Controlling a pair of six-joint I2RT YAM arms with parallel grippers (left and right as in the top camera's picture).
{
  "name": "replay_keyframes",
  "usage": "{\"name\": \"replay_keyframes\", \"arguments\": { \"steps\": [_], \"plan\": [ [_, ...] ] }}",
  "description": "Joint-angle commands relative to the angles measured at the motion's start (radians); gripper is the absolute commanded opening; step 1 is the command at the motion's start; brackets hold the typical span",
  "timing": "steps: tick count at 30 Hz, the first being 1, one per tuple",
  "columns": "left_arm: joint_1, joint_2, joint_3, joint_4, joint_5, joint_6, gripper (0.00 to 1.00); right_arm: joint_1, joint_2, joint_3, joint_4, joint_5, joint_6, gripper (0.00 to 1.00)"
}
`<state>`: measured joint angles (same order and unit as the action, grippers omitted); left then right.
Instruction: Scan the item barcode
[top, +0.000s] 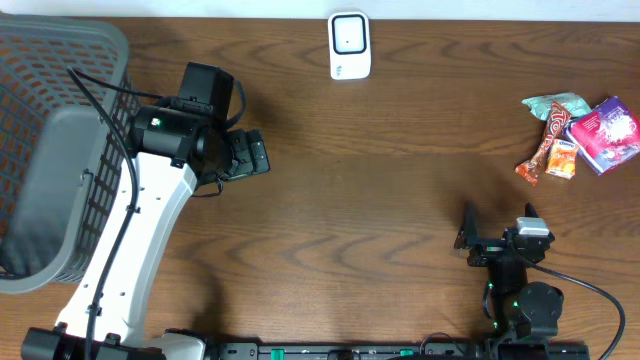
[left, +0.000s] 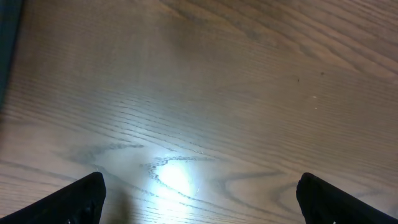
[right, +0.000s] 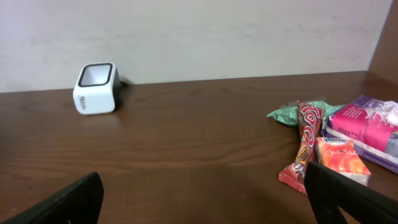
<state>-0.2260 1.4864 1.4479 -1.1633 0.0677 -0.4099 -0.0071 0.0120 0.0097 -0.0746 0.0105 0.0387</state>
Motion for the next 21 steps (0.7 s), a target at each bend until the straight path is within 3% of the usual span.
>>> {"name": "replay_keyframes", "arguments": {
  "steps": [1, 21],
  "plan": [
    [0.003, 0.007, 0.007, -0.003, -0.016, 0.016, 0.98, 0.009, -0.006, -0.005, 0.0, -0.009, -0.018, 0.99],
    [0.003, -0.009, -0.004, -0.066, -0.086, 0.047, 0.98, 0.009, -0.006, -0.004, 0.0, -0.009, -0.018, 0.99]
  ]
}}
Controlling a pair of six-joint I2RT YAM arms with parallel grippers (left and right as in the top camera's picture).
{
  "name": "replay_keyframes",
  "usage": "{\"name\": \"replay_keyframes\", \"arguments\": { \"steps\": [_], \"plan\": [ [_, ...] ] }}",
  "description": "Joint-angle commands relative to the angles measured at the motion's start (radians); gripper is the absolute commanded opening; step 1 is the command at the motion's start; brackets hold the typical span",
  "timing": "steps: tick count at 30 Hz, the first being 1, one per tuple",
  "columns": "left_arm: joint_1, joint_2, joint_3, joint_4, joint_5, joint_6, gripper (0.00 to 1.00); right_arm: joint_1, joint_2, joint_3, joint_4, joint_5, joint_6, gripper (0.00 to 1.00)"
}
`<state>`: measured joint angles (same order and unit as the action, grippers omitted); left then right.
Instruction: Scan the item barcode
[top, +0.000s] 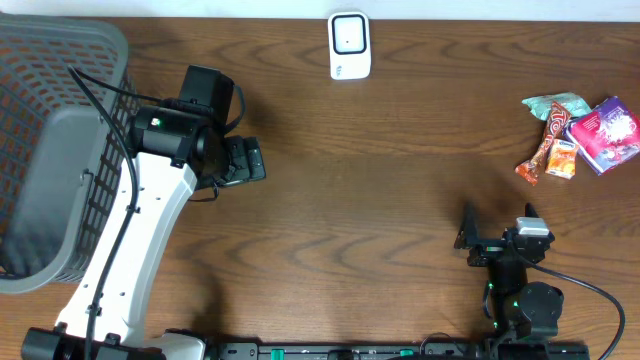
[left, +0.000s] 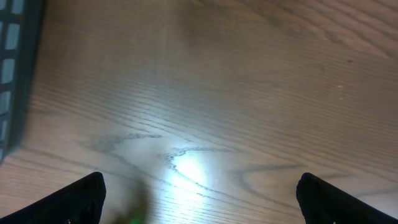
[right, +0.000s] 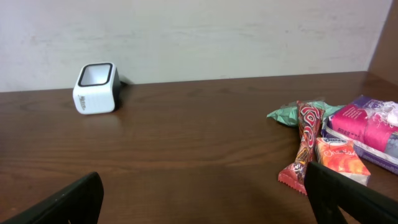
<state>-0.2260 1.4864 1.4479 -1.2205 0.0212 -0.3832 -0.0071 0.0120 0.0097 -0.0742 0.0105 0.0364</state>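
The white barcode scanner (top: 349, 45) stands at the table's far edge; the right wrist view has it (right: 96, 87) at the far left. A pile of snacks lies at the far right: a teal packet (top: 555, 104), a red bar (top: 545, 142), an orange packet (top: 561, 159) and a pink-purple packet (top: 609, 133). My left gripper (top: 245, 160) hangs open over bare wood beside the basket, nothing between its fingers (left: 81, 199). My right gripper (top: 498, 218) rests open near the front edge, well short of the snacks (right: 308, 149).
A grey mesh basket (top: 40, 60) fills the left end of the table, and its rim (left: 18, 74) shows at the left of the left wrist view. The brown wooden table (top: 400, 180) runs between scanner, snacks and both arms.
My left gripper has shifted a little to the left, toward the basket, whose rim now shows more in the left wrist view. The right arm and the snacks have not moved.
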Motion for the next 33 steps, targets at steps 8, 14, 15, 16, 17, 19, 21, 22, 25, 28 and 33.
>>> {"name": "replay_keyframes", "arguments": {
  "steps": [8, 14, 15, 16, 17, 19, 21, 22, 25, 28, 33],
  "plan": [
    [0.003, -0.141, -0.224, 0.095, -0.03, 0.016, 0.98, 0.009, -0.006, -0.004, -0.001, -0.009, -0.016, 0.99],
    [0.003, -0.301, -0.497, 0.322, -0.03, 0.017, 0.98, 0.009, -0.006, -0.004, -0.001, -0.009, -0.016, 0.99],
    [0.005, -0.33, -0.547, 0.364, -0.032, 0.02, 0.98, 0.009, -0.006, -0.004, -0.001, -0.009, -0.016, 0.99],
    [0.008, -0.353, -0.583, 0.396, -0.032, 0.029, 0.98, 0.009, -0.006, -0.005, -0.001, -0.009, -0.016, 0.99],
    [0.016, -0.378, -0.624, 0.431, -0.033, 0.036, 0.98, 0.009, -0.006, -0.004, -0.001, -0.009, -0.016, 0.99],
    [0.047, -0.429, -0.696, 0.491, -0.033, 0.036, 0.98, 0.009, -0.006, -0.005, -0.001, -0.009, -0.016, 0.99],
    [0.093, -0.476, -0.749, 0.522, -0.029, 0.035, 0.98, 0.009, -0.006, -0.004, -0.001, -0.009, -0.016, 0.99],
    [0.118, -0.5, -0.769, 0.526, -0.023, 0.035, 0.98, 0.009, -0.006, -0.004, -0.001, -0.009, -0.016, 0.99],
    [0.198, -0.573, -0.816, 0.527, 0.006, 0.036, 0.98, 0.009, -0.006, -0.004, -0.001, -0.009, -0.016, 0.99],
    [0.243, -0.642, -0.848, 0.535, 0.051, 0.086, 0.98, 0.009, -0.006, -0.004, -0.001, -0.009, -0.016, 0.99],
    [0.236, -0.75, -0.898, 0.607, 0.098, 0.132, 0.98, 0.009, -0.006, -0.004, -0.001, -0.009, -0.016, 0.99]
  ]
}}
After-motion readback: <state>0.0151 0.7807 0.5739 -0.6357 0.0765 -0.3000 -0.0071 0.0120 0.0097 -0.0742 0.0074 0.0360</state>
